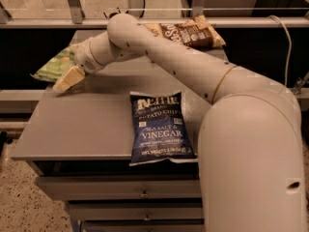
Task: Pick green jalapeno chip bag
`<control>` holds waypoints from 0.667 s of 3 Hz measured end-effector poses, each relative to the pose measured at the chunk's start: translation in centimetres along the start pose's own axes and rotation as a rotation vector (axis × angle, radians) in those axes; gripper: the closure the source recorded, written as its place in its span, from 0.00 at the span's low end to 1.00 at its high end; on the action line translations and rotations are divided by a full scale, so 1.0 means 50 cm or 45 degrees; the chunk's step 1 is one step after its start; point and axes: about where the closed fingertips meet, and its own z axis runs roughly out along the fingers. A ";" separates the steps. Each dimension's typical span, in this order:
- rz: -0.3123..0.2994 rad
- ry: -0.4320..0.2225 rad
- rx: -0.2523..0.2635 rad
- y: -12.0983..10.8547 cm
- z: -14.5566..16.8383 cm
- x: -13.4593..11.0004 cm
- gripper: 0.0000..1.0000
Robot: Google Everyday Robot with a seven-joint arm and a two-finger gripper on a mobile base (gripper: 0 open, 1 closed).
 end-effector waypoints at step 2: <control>0.007 0.041 0.073 -0.009 -0.022 0.000 0.69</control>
Offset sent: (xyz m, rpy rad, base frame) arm 0.0050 -0.0210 0.0119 -0.0323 -0.0334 -0.0914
